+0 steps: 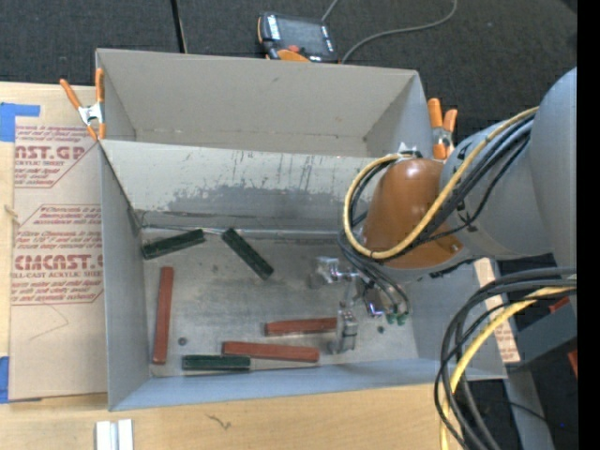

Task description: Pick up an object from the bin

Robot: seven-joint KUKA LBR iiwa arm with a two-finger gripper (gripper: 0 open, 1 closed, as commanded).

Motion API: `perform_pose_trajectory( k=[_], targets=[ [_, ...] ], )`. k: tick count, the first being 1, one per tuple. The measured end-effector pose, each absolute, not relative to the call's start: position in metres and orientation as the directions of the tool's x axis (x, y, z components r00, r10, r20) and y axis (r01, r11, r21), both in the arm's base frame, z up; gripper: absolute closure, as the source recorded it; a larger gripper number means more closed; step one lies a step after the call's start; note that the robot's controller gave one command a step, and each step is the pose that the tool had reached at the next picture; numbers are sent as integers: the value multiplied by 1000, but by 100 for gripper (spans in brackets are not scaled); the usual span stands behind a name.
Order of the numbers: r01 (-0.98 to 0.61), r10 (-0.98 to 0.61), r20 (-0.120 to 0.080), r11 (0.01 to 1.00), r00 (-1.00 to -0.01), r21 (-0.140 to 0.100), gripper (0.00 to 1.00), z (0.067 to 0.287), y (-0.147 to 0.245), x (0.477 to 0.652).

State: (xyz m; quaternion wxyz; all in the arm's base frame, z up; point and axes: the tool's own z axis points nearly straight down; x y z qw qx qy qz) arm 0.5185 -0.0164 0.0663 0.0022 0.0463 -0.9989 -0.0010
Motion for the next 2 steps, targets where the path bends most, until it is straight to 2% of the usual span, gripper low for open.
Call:
perform_pose_trajectory(
  k=[1,2],
  targets=[
    [-90,-90,0,996,-996,1,100,70,-18,520],
    [-96,-96,-9,995,-995,-2,100,229,-25,516]
  ],
)
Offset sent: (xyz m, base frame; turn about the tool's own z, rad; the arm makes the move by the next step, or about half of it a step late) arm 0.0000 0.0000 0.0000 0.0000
